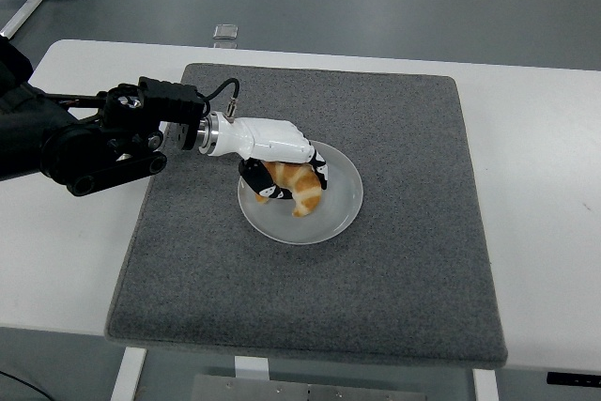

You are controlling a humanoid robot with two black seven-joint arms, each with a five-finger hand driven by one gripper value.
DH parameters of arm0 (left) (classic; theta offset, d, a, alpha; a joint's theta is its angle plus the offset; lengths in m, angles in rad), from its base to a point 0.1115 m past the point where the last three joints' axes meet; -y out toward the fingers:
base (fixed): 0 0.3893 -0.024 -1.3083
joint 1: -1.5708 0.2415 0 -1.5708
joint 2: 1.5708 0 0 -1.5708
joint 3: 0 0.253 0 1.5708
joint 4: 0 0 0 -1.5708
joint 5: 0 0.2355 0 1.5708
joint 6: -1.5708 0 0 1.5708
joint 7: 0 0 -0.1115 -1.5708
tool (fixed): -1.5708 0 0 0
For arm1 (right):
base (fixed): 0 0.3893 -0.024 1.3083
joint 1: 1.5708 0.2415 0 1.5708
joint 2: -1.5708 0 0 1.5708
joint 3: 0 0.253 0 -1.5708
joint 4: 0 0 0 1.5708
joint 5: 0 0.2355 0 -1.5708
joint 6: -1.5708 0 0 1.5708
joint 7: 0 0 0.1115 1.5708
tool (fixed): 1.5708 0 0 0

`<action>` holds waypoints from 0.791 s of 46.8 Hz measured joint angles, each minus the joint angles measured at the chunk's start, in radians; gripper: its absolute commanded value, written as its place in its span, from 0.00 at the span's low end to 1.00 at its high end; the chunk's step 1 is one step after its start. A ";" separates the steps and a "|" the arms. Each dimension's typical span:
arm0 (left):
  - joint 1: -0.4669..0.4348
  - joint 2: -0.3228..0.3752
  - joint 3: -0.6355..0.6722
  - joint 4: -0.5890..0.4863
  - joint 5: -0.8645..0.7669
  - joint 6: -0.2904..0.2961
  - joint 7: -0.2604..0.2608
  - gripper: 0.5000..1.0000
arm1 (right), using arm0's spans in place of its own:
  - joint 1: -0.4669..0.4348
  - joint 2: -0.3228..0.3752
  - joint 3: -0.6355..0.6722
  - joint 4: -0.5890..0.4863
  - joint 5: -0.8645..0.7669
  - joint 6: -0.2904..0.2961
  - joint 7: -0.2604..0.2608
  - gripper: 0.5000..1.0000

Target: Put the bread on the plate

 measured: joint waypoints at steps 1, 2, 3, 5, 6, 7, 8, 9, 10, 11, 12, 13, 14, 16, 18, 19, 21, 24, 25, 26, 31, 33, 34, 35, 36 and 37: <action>0.003 0.000 0.000 0.000 0.000 0.000 0.000 0.00 | 0.000 0.000 0.000 0.000 0.000 0.000 0.000 0.90; 0.006 -0.001 0.000 0.001 0.000 0.000 0.000 0.00 | 0.000 0.000 0.000 0.000 0.000 0.000 0.000 0.91; 0.008 -0.001 0.000 0.001 0.000 0.000 0.000 0.00 | 0.000 0.000 0.000 0.000 0.000 0.000 0.000 0.90; 0.011 -0.001 0.000 0.001 -0.001 0.000 0.000 0.01 | 0.000 0.000 0.000 0.000 0.000 0.000 0.000 0.90; 0.013 -0.003 0.000 0.001 -0.001 0.000 0.000 0.06 | 0.000 0.000 0.000 0.000 0.000 0.000 0.000 0.90; 0.015 -0.006 0.000 0.001 -0.001 0.000 0.000 0.11 | 0.000 0.000 0.000 0.000 0.000 0.000 0.000 0.90; 0.018 -0.009 0.000 0.002 -0.002 0.000 0.000 0.16 | 0.000 0.000 0.000 0.000 0.000 0.000 0.000 0.90; 0.021 -0.011 0.000 0.002 -0.003 0.000 0.000 0.22 | 0.000 0.000 0.000 0.000 0.000 0.000 0.000 0.90; 0.022 -0.012 -0.001 0.003 -0.005 0.000 0.000 0.28 | 0.000 0.000 0.000 0.000 0.000 0.000 0.000 0.90; 0.023 -0.013 -0.001 0.004 -0.006 0.000 0.000 0.37 | 0.000 0.000 0.000 0.000 0.000 0.000 0.000 0.90; 0.023 -0.013 -0.001 0.005 -0.009 0.000 0.000 0.45 | 0.000 0.000 0.000 0.000 0.000 0.000 0.000 0.90; 0.023 -0.013 -0.001 0.005 -0.012 0.001 0.000 0.51 | 0.000 0.000 0.000 0.000 0.000 0.000 0.000 0.90; 0.023 -0.014 -0.002 0.005 -0.014 0.001 0.000 0.55 | 0.000 0.000 0.000 0.000 0.000 0.000 0.000 0.90; 0.024 -0.014 -0.006 0.005 -0.019 0.002 -0.001 0.71 | 0.000 0.000 0.000 0.000 0.000 0.000 0.000 0.90; 0.024 -0.014 -0.008 0.005 -0.022 0.005 -0.001 0.86 | 0.000 0.000 0.000 0.000 0.000 0.000 0.000 0.90; 0.024 -0.014 -0.010 0.005 -0.023 0.007 -0.001 0.89 | 0.000 0.000 0.000 0.000 0.000 0.000 0.000 0.90; 0.024 -0.014 -0.012 0.005 -0.029 0.012 -0.001 0.95 | 0.000 0.000 0.000 0.000 0.000 0.000 0.000 0.90; 0.023 -0.015 -0.014 0.005 -0.048 0.015 -0.001 0.98 | 0.000 0.000 0.000 0.000 0.000 0.000 0.000 0.90; 0.021 -0.015 -0.016 0.005 -0.058 0.015 -0.001 0.98 | 0.000 0.000 0.000 0.000 0.000 0.000 0.000 0.90; 0.019 -0.015 -0.016 0.004 -0.066 0.015 -0.001 0.98 | 0.000 0.000 0.000 0.000 0.000 0.000 0.000 0.90; 0.006 -0.015 -0.019 0.000 -0.123 0.015 -0.001 0.99 | 0.000 0.000 0.000 0.000 0.000 0.000 0.000 0.90; 0.001 -0.015 -0.030 -0.002 -0.145 0.014 -0.001 0.99 | 0.000 0.000 0.000 0.000 0.000 0.000 0.000 0.90; -0.001 -0.015 -0.037 -0.003 -0.154 0.013 -0.001 0.99 | 0.000 0.000 0.000 0.000 0.000 0.000 0.000 0.90; -0.002 -0.015 -0.047 -0.003 -0.162 0.011 -0.002 0.99 | 0.000 0.000 0.000 0.000 0.000 0.000 0.000 0.90; -0.003 -0.015 -0.057 -0.004 -0.168 0.009 -0.002 0.99 | 0.000 0.000 0.000 0.000 0.000 0.000 0.000 0.90; -0.003 -0.015 -0.070 -0.004 -0.176 0.006 -0.002 0.99 | 0.000 0.000 0.000 0.000 0.000 0.000 0.000 0.90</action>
